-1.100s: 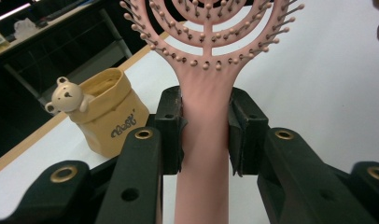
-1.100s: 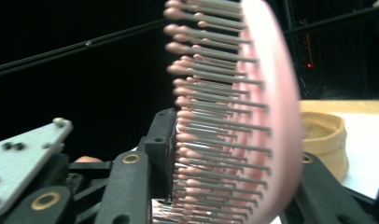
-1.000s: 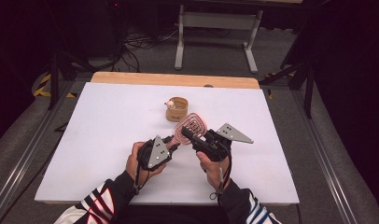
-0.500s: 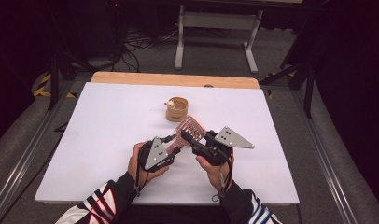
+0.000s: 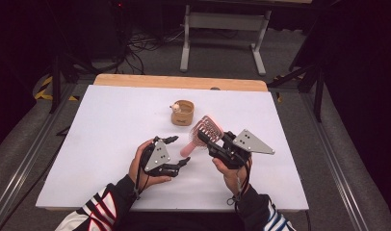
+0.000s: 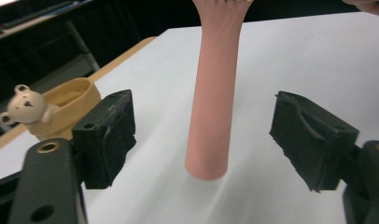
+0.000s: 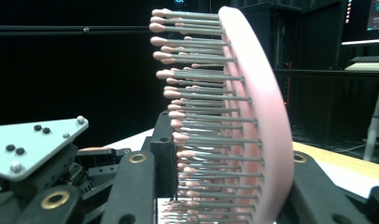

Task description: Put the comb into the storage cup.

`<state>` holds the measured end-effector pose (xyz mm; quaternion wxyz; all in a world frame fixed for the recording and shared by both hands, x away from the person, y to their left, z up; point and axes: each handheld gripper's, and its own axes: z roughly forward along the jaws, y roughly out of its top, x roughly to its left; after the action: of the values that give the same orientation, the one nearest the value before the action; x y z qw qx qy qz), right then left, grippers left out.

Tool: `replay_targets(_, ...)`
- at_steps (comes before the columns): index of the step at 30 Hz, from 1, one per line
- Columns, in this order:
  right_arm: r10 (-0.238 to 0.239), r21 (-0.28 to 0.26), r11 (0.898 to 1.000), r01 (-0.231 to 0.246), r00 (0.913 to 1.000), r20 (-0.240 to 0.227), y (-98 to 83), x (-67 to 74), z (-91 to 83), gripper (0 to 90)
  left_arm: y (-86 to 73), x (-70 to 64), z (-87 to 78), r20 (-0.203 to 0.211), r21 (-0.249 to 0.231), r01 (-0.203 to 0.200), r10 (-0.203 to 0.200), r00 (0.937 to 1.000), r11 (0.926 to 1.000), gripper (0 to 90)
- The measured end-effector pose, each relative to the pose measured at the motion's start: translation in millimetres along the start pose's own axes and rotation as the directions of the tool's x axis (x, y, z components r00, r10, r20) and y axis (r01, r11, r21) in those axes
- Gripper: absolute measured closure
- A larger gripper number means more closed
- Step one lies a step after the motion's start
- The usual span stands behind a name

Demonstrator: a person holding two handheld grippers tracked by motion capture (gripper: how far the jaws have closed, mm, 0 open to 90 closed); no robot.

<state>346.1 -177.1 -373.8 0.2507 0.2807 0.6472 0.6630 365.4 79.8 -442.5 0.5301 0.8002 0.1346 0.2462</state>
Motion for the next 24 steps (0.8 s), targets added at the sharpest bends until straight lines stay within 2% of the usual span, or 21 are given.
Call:
replay_targets(3, -0.014, -0.005, 1.0, 0.014, 0.9998, 0.01, 2.9, -4.0, -4.5, 63.5, -2.3, 3.9, -0.4, 0.013, 0.016, 0.012, -0.012, 0.9998, 0.9998, 14.6)
replay_targets(8, -0.013, -0.013, 1.0, 0.013, 0.9996, 0.025, 5.4, -9.3, -9.3, 63.5, -5.1, 11.9, -7.3, 0.012, 0.029, 0.015, -0.015, 0.9998, 0.9995, 9.1)
replay_targets(17, -0.012, -0.024, 1.0, 0.013, 0.9989, 0.044, 9.1, -16.0, -15.5, 63.5, -9.9, 23.5, -24.1, 0.004, 0.017, 0.043, -0.043, 0.9991, 0.9989, 7.8)
replay_targets(24, -0.014, -0.027, 1.0, 0.016, 0.9985, 0.053, 10.8, -19.3, -18.8, 63.5, -12.9, 28.1, -35.8, -0.004, 0.018, 0.041, -0.041, 0.9992, 0.999, 7.6)
